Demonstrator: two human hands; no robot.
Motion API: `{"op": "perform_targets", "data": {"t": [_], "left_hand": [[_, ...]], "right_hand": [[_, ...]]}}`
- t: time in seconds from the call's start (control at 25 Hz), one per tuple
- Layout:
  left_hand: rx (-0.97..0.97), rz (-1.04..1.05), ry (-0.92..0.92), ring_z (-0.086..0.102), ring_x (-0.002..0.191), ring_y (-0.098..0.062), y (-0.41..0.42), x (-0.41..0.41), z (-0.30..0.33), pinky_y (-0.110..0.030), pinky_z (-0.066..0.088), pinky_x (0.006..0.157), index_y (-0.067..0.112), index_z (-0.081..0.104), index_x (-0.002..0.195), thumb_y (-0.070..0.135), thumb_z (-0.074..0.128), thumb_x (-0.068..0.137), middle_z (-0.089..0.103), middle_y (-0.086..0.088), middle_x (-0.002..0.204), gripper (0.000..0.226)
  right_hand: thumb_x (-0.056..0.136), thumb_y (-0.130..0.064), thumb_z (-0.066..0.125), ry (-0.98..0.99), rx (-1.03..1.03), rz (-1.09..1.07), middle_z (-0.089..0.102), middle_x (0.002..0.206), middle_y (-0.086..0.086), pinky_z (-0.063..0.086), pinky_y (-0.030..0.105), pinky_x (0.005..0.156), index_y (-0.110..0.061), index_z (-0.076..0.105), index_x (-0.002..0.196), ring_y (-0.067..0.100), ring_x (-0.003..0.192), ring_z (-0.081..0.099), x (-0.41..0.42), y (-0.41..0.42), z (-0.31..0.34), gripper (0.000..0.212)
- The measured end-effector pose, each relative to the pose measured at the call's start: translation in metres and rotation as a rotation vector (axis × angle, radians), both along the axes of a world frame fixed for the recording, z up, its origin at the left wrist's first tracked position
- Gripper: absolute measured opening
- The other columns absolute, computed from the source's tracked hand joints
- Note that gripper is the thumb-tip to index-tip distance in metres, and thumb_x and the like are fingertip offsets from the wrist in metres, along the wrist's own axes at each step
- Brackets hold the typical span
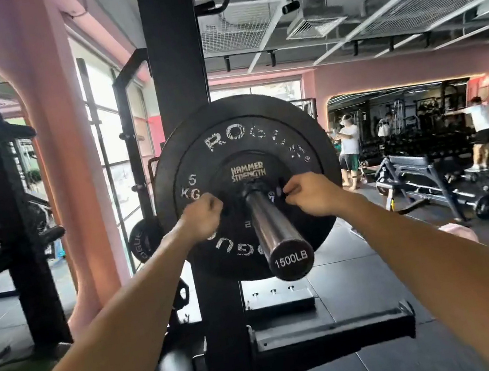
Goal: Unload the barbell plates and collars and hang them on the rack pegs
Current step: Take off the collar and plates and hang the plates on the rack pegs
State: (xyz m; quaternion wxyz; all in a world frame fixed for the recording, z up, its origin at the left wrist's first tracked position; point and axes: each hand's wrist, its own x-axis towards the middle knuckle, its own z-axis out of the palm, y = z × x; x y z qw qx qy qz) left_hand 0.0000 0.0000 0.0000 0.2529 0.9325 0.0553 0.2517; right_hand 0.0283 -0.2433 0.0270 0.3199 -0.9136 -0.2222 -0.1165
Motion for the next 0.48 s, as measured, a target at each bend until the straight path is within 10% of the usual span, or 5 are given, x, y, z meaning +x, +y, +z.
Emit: {"op": "perform_targets", "data": {"t": [0.2,0.48], "left_hand": [[-0.287,-0.196,0.162,0.064,0.054,-0.019,-0.017,0.031,-0.015,-0.026,0.046,0.051,0.005,0.057,0.098,0.037,0.03,0.106,0.069,-0.012,0.079,0.043],[-0.517,-0.259,0.183,0.055,0.033,-0.005,-0.038,0.033,-0.018,-0.026,0.047,0.051,0.007,0.054,0.071,0.031,0.018,0.108,0.059,0.005,0.038,0.057]], "right_hand": [[0.085,-0.018,0.053,0.037,0.087,0.085,0.069,0.116,0.011,0.045,0.042,0.102,-0.017,0.069,0.113,0.03,0.114,0.061,0.034,0.021,-0.024,0.033],[0.091,0.003,0.041,0.174,0.277,0.13,0.06,0.056,-0.008,0.047,0.027,0.057,0.001,0.064,0.1,-0.005,0.043,0.057,0.029,0.024,-0.033,0.025]]}}
